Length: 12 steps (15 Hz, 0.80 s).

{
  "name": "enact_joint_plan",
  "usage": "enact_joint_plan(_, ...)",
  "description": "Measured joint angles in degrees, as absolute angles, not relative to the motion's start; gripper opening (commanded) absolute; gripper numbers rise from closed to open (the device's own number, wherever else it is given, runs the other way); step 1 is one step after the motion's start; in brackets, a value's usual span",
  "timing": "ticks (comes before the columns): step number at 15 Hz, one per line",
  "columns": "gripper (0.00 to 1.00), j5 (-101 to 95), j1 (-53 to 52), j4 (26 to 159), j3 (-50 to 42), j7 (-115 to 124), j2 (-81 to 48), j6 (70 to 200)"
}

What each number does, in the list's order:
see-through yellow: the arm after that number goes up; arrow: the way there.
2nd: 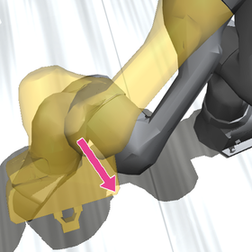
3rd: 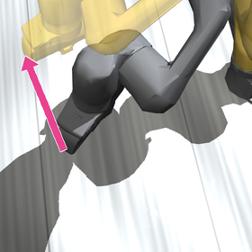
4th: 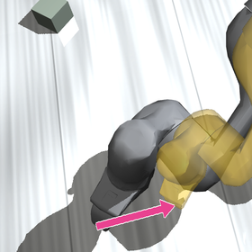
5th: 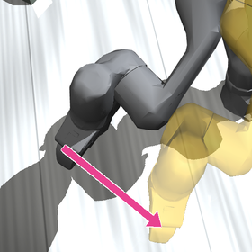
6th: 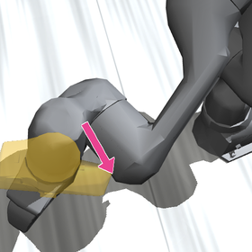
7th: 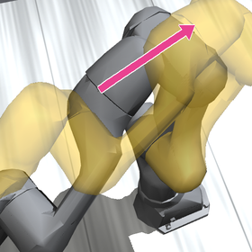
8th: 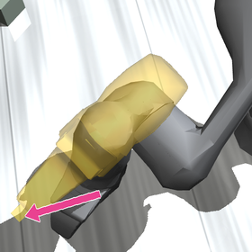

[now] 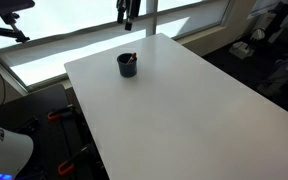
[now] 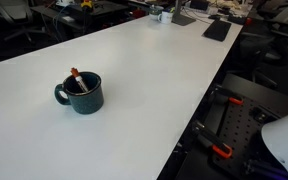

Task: Take the marker out of the cup

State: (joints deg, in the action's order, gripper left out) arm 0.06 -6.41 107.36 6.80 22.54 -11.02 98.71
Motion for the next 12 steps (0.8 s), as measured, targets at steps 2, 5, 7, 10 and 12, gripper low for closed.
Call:
enact_joint_plan(2,1.0,0.2,-6.4,104.1,6.5,21.5,-14.1,98.6)
enact_joint_plan(5,1.0,0.2,-6.4,101.9,6.4,21.4,-16.3,98.5)
enact_joint_plan(7,1.0,0.2,-6.5,101.7,6.4,21.4,-16.3,98.4)
enact_joint_plan(10,1.0,0.2,-6.5,101.6,6.3,21.4,-16.4,98.4)
enact_joint_plan(12,1.0,0.2,-6.5,101.6,6.2,21.4,-16.6,98.4)
